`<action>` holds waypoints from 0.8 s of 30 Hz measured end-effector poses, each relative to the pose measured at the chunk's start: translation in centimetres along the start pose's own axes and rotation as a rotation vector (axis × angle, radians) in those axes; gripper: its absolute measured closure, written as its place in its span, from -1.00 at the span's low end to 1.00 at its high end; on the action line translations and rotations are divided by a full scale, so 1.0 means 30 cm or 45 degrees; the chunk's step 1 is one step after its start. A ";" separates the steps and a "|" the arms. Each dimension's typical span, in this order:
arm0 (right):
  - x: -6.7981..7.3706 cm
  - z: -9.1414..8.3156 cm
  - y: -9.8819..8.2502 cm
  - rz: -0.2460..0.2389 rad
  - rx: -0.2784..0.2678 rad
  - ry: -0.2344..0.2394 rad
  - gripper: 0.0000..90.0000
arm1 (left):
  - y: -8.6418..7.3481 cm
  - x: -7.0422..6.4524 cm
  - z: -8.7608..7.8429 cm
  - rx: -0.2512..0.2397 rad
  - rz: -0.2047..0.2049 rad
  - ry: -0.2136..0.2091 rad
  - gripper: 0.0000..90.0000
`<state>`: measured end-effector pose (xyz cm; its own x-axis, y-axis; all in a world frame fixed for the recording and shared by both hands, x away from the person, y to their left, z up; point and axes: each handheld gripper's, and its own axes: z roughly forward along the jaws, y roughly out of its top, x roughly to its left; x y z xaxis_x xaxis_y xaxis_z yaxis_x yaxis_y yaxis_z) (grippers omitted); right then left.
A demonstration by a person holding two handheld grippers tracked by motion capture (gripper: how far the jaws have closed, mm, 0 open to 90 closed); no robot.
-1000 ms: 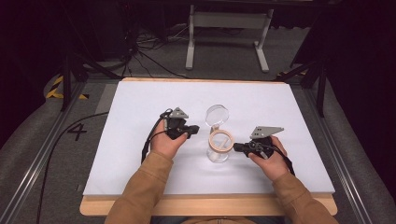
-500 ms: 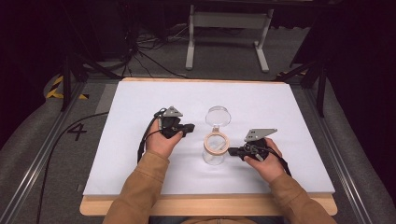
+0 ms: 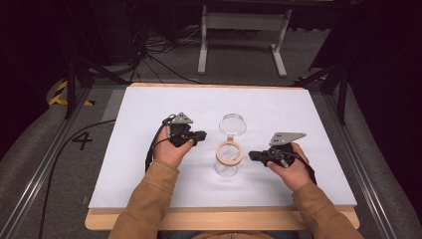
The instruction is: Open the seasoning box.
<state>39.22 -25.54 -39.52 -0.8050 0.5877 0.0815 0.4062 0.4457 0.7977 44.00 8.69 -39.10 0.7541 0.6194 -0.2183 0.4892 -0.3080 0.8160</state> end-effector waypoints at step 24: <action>-0.298 -0.219 -0.101 0.222 0.027 -0.405 0.18 | -0.083 0.196 -0.120 0.150 -0.121 0.245 0.38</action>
<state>42.37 -36.58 -38.74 -0.5495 0.8352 0.0226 0.5371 0.3324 0.7753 45.63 15.70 -40.48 0.6107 0.7721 -0.1758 0.6098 -0.3169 0.7264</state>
